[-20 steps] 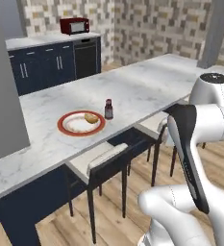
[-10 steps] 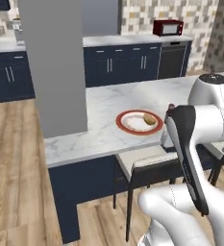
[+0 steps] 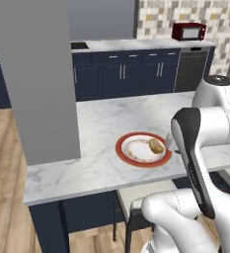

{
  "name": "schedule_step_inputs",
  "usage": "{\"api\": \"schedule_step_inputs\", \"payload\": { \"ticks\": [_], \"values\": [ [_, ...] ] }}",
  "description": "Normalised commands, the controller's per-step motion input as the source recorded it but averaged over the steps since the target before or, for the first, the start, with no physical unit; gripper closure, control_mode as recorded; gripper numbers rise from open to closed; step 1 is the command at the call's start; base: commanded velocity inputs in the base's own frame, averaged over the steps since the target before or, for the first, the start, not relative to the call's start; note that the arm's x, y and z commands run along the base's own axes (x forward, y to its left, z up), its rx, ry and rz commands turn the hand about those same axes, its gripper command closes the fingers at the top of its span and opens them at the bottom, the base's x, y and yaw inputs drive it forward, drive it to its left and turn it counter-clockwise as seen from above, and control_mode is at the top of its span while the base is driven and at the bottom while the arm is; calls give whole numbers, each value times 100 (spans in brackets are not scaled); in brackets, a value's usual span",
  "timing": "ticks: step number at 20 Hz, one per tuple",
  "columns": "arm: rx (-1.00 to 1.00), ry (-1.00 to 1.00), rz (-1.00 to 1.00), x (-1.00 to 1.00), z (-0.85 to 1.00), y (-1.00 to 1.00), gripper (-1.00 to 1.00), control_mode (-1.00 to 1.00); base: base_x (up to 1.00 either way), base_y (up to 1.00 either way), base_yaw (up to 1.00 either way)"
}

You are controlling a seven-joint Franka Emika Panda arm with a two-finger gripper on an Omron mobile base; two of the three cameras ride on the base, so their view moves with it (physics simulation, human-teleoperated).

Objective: Move the hot dog bun to the plate on the dining table and place the condiment next to that plate. Then navigate to the fridge and take the sausage and place it on the plate as well.

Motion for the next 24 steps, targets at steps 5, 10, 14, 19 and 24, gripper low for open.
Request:
{"api": "schedule_step_inputs", "payload": {
  "ticks": [5, 10, 14, 19, 24],
  "values": [
    [2, 3, 0, 26, -3, 0, 100, -100, 42, -5, 0],
    [2, 0, 0, 86, -43, 34, 100, -100, 0, 0, 0],
    [0, 0, 0, 100, -84, 57, 100, -100, 0, 0, 0],
    [0, 0, 0, 93, -94, 3, 100, -100, 0, 0, 0],
    [0, 0, -3, 61, -70, -22, 100, -100, 0, 0, 0]
  ]
}}
